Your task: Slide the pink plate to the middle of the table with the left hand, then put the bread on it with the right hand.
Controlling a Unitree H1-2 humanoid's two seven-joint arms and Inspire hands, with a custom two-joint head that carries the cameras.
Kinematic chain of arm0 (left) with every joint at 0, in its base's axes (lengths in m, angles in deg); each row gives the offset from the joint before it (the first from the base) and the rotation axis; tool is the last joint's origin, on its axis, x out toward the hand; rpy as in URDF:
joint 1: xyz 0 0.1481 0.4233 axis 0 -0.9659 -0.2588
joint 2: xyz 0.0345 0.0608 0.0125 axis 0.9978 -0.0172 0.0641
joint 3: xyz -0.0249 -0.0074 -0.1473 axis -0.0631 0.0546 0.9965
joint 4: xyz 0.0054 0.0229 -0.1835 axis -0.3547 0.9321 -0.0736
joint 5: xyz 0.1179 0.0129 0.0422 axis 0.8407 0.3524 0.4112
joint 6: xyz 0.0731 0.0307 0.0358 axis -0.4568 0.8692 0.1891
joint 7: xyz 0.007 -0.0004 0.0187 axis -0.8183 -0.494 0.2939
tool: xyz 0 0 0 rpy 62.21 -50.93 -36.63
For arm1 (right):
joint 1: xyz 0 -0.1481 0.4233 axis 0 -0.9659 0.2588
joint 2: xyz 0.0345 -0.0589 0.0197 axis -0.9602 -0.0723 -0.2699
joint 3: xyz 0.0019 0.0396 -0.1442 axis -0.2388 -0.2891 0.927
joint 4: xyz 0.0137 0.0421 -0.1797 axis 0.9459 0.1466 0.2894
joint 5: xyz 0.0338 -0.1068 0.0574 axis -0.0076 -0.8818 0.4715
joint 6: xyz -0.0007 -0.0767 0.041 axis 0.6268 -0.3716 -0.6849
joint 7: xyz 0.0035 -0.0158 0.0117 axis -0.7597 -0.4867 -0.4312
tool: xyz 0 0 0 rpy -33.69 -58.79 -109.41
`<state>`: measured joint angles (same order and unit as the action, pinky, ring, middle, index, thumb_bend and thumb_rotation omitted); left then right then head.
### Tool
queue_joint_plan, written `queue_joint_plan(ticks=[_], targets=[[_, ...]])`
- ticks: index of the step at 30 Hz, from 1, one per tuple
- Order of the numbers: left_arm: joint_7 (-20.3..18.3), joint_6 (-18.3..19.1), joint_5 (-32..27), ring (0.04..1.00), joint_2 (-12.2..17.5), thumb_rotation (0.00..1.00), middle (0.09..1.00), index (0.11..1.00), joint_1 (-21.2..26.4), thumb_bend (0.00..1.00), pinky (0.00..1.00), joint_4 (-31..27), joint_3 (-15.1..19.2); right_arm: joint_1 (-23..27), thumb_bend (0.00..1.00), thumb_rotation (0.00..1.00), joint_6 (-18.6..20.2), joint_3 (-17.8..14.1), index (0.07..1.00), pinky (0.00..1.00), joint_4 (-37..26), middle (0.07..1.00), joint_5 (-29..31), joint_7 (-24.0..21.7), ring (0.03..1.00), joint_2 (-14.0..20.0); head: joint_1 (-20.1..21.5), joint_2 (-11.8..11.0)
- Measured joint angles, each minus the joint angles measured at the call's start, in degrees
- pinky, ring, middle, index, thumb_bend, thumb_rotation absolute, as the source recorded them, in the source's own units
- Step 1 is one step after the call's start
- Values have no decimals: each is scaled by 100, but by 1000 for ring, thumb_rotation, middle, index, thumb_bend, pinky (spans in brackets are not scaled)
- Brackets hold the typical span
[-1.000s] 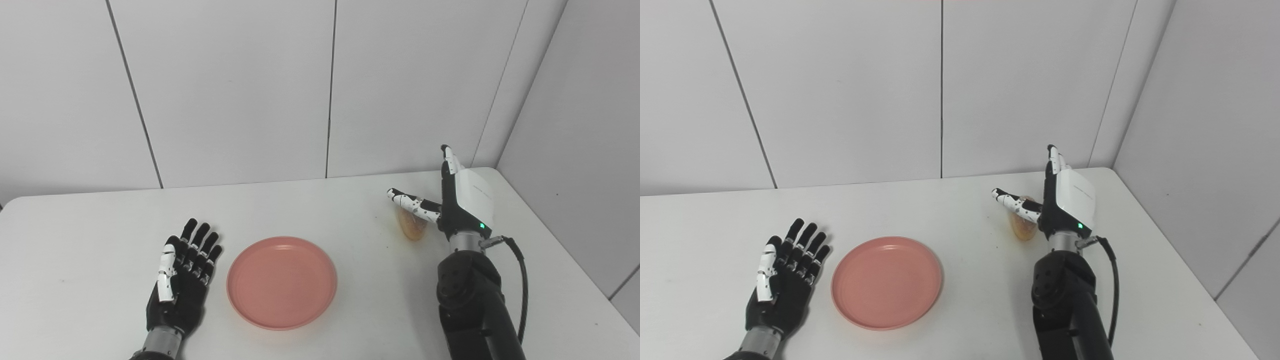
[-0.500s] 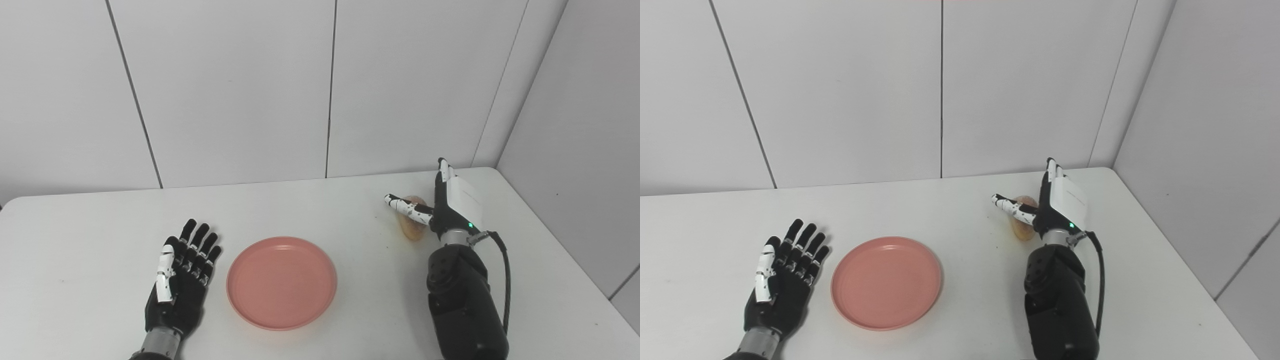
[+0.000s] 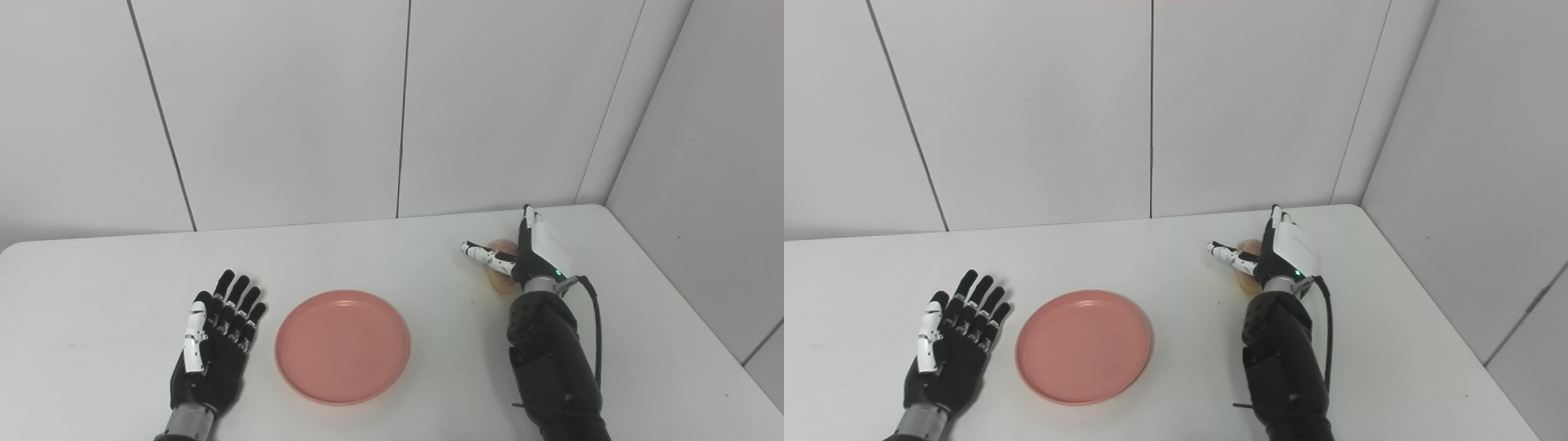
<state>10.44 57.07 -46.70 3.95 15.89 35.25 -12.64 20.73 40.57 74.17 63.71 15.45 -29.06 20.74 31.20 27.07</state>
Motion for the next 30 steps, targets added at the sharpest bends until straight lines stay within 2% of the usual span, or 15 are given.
queue_joint_plan(ticks=[9, 16, 24, 30], targets=[[2, 19, 0, 976, 7, 1000, 978, 974, -14, 295, 1000, -31, 4, 125, 910, 643, 0, -76, 961, 928, 235, 950, -49, -1, 951, -22, -9, 53], [23, 66, 0, 975, 10, 1000, 978, 977, -21, 292, 1000, -65, 10, 225, 907, 598, 0, -163, 924, 920, 534, 900, -53, 5, 920, -22, -9, 70], [23, 83, 0, 975, 14, 1000, 975, 974, -21, 294, 1000, -73, 11, 234, 936, 589, 0, -171, 853, 830, 585, 827, -44, 20, 830, -18, -17, 105], [23, 88, 0, 977, 23, 1000, 978, 974, -23, 297, 1000, -76, 8, 286, 968, 554, 0, -143, 869, 799, 809, 858, -60, 94, 830, 4, -26, 123]])
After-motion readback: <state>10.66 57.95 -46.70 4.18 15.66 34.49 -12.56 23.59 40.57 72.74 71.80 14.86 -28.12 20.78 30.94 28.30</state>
